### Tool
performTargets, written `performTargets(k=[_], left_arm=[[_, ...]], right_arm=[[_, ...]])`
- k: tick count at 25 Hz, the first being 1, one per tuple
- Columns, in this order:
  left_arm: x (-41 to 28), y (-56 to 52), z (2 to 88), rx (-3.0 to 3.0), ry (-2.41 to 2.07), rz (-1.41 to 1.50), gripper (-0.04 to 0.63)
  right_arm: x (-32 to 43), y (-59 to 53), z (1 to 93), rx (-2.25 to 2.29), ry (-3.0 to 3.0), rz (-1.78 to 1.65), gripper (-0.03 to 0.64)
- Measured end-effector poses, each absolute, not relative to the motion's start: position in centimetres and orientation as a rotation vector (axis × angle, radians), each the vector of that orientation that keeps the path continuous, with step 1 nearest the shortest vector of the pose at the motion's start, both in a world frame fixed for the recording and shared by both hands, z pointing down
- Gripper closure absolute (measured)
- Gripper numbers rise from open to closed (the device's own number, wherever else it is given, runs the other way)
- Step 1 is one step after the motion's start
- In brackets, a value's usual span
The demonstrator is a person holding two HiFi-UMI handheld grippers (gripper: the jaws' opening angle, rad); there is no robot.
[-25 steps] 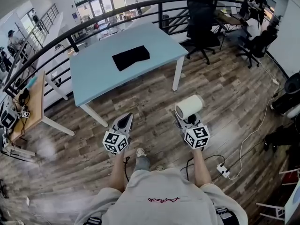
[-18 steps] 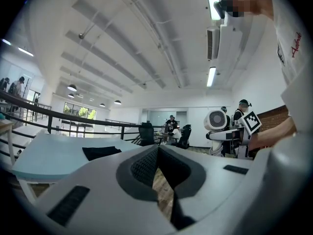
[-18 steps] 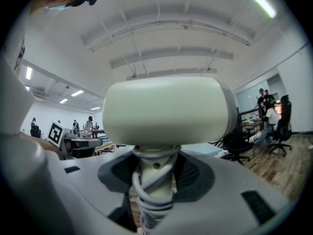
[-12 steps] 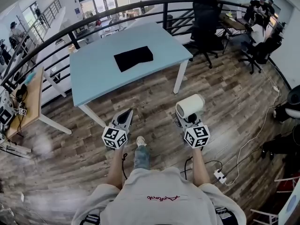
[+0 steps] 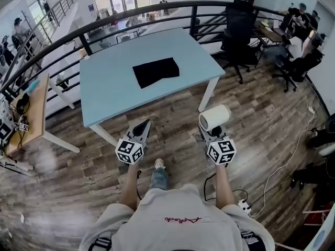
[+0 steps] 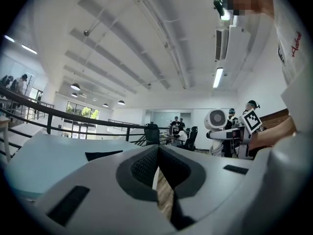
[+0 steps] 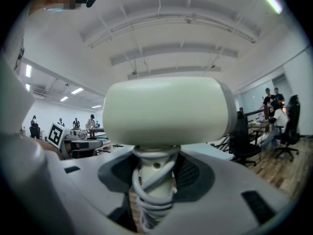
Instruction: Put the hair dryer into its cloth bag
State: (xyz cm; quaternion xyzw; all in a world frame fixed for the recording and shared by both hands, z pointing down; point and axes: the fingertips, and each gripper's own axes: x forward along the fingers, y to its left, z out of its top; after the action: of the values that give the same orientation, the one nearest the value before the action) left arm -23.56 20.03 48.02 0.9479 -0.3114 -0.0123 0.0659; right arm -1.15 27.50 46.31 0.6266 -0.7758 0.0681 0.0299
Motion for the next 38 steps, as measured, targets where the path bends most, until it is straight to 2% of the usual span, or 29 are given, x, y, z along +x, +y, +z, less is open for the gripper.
performTargets(k=[23, 38], left_arm=[[-24.5, -2.3, 47.7, 2.861, -0.901, -0.026, 0.588], [-23.3, -8.4, 49.0, 2.879, -0.831, 0.017, 0.588]], right_arm=[[-2.3, 5.6, 46.0, 1.967, -2.364, 0.233, 0.416], [-2.3, 0.1, 47.7, 1.996, -2.337, 0.258, 0.416]])
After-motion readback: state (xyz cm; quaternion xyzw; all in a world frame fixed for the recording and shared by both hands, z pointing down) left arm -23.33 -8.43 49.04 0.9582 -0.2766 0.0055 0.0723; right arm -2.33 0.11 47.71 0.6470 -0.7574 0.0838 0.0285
